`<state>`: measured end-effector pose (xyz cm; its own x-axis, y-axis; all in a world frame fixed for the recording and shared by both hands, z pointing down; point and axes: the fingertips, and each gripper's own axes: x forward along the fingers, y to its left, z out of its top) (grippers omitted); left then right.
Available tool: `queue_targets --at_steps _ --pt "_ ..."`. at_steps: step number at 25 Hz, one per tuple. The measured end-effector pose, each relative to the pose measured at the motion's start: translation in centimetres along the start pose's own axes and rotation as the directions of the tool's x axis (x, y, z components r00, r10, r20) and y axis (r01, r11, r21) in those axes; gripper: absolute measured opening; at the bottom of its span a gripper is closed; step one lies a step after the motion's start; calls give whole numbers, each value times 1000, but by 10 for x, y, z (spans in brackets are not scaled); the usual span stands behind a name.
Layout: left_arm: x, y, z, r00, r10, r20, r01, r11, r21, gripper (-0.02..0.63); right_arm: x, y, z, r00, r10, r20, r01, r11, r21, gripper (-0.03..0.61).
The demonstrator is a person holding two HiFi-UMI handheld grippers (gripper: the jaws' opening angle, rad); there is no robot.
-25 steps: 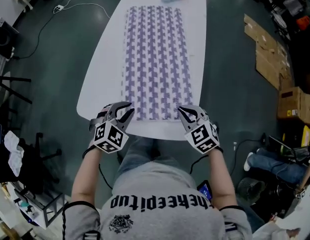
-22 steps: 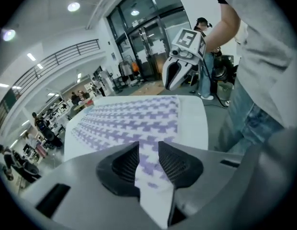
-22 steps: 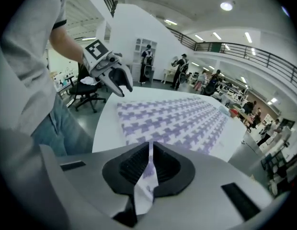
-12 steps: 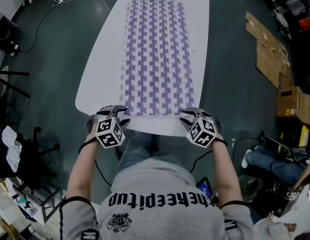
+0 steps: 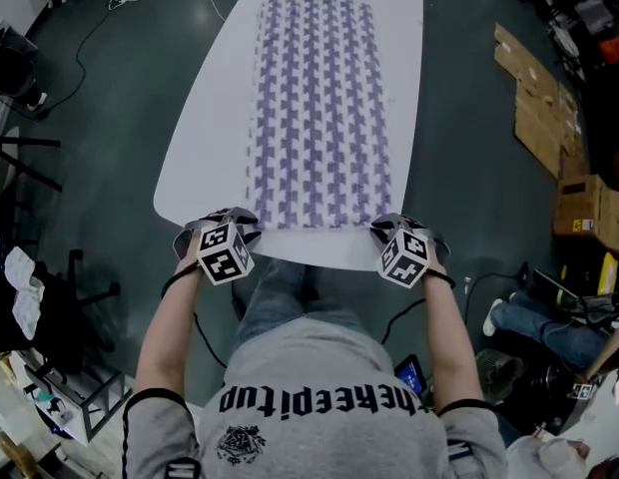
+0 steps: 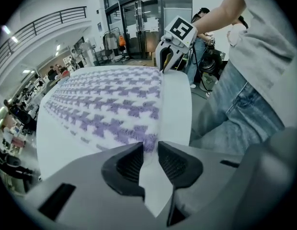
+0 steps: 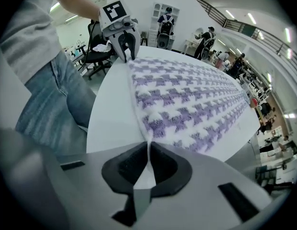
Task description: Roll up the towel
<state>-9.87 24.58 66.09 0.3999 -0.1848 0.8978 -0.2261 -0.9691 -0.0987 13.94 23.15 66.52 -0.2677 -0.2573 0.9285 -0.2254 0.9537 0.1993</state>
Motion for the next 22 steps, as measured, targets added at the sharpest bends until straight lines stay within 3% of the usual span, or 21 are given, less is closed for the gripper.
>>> queue_targets --at_steps 2,3,6,10,15,22 --pt "0 9 0 1000 19 -9 -19 1000 -7 76 0 -4 3 1000 -3 6 3 1000 12 18" --pt "1 19 2 999 38 -14 -38 999 -13 26 0 -9 4 1000 -3 10 3 1000 17 18" --pt "4 32 8 999 38 -31 -39 999 -10 26 -3 -20 2 1000 -4 23 3 1000 21 20" --pt "-6 11 13 998 -37 -48 38 999 38 26 -17 -9 0 998 37 44 -37 999 12 20" --pt "-17 -20 6 992 -128 -14 127 992 -17 28 -27 21 -2 992 114 47 -114 993 5 20" --pt "-27 -6 16 985 -166 34 169 982 -82 30 -41 -14 9 995 49 88 -54 997 52 20"
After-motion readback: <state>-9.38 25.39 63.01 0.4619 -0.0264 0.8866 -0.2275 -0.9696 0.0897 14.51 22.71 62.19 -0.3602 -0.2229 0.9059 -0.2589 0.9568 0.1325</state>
